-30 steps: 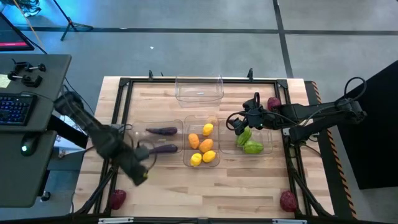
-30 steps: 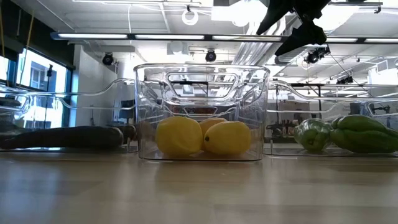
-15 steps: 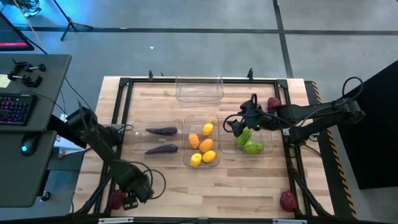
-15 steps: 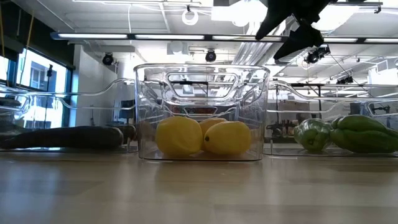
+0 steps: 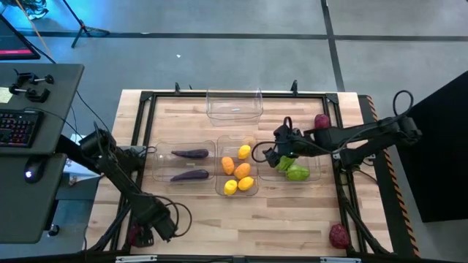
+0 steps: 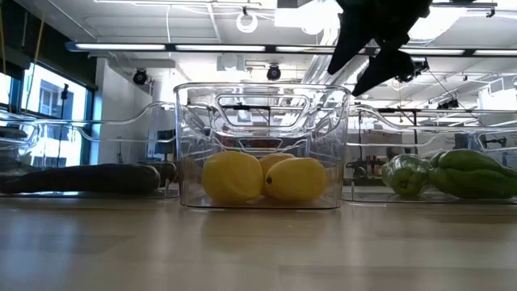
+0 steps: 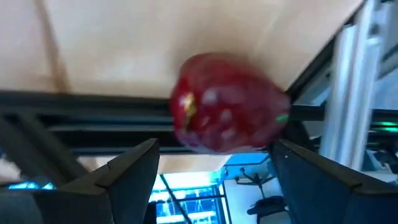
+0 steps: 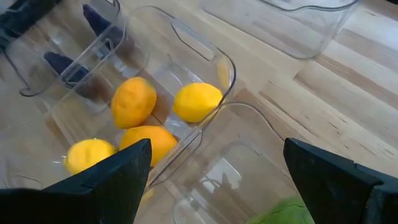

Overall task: Sort produce into baskets
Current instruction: Put the apple into the top transparent bin

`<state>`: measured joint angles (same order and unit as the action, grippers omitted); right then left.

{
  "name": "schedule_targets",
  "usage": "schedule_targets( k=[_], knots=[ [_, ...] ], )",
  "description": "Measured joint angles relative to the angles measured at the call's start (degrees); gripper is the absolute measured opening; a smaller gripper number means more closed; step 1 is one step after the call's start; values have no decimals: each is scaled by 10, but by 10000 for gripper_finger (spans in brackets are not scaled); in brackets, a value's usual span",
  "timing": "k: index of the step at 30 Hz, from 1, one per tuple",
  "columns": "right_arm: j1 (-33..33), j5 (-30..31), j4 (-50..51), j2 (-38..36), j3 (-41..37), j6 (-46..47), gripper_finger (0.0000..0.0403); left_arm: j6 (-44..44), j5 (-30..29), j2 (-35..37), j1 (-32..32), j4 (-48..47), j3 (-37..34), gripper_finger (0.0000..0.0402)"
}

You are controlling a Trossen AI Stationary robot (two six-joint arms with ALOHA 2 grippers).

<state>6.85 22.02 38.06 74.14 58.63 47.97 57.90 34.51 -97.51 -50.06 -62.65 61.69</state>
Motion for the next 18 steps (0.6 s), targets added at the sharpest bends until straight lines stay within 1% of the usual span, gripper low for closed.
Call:
schedule_targets(
  k=[7, 14, 15, 18],
  knots=[
    [-2, 13, -4, -11, 0, -4, 355, 3, 4, 0, 0, 12, 0, 305],
    [-2, 14, -13, -11, 0, -4, 355, 0, 15, 0, -1, 42, 0, 343],
    [-2, 14, -13, -11, 0, -4, 355, 0, 11, 0, -3, 47, 0, 350],
    [-2, 14, -13, -11, 0, -4, 355, 4, -28, 0, -7, 50, 0, 363]
  ],
)
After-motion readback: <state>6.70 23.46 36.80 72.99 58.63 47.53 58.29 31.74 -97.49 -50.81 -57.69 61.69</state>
